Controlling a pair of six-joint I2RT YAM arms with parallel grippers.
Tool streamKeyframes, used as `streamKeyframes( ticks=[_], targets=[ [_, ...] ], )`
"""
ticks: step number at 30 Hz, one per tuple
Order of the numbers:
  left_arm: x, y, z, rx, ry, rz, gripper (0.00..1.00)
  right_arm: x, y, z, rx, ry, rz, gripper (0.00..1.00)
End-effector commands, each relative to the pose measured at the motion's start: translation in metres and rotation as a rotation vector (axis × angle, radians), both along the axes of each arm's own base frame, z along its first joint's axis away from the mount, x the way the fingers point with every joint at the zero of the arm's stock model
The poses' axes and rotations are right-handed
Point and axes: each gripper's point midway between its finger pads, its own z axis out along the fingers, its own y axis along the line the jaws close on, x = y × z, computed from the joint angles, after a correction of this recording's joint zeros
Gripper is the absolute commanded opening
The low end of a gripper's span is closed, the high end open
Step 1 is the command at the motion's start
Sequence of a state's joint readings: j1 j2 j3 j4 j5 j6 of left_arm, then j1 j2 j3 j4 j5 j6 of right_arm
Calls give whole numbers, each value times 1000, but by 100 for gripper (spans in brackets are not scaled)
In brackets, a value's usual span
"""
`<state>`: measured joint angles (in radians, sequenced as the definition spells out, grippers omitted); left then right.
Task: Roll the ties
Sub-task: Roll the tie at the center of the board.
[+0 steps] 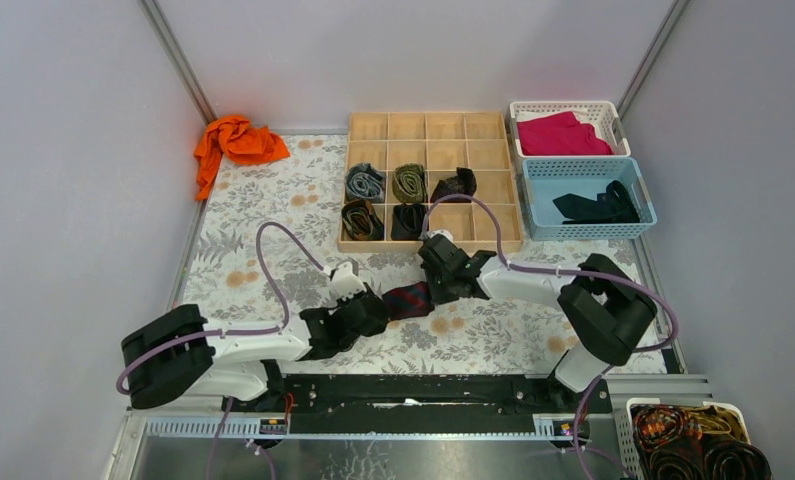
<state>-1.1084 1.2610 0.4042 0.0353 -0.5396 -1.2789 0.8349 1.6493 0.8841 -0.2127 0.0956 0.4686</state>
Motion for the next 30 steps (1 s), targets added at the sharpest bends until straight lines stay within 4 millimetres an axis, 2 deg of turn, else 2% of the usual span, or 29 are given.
streamKeyframes(
  ticks=[1, 4, 9, 13, 15, 19, 20, 22, 26, 30],
  targets=[
    [6, 13, 11, 39, -43, 19, 16, -30, 9, 6, 61, 34, -2, 18],
    [5, 27, 16, 73, -52, 39, 16, -24, -4, 7, 22, -6, -70, 21],
    [-1, 50, 31, 90, -58, 72, 19, -15, -27, 20, -21, -85, -159, 25],
    [-1, 53, 51, 54, -102, 58, 23, -24, -26, 28, 73, -77, -154, 27],
    [4, 49, 66, 55, -145, 41, 26, -34, -23, 32, 123, -61, -112, 24],
    [28, 36, 100, 113, -219, 13, 30, -57, -21, 37, 170, -47, -53, 6],
    [38, 32, 107, 126, -228, 10, 28, -63, -20, 38, 173, -54, -37, 1],
    [63, 18, 112, 101, -228, -64, 19, -73, -17, 41, 154, -81, -23, 0],
    [98, 1, 95, 30, -152, -227, 3, -90, -11, 31, 63, -129, 19, 0],
    [108, -17, 86, 62, -153, -330, 1, -100, -2, 18, -60, -202, 79, 0]
  ],
)
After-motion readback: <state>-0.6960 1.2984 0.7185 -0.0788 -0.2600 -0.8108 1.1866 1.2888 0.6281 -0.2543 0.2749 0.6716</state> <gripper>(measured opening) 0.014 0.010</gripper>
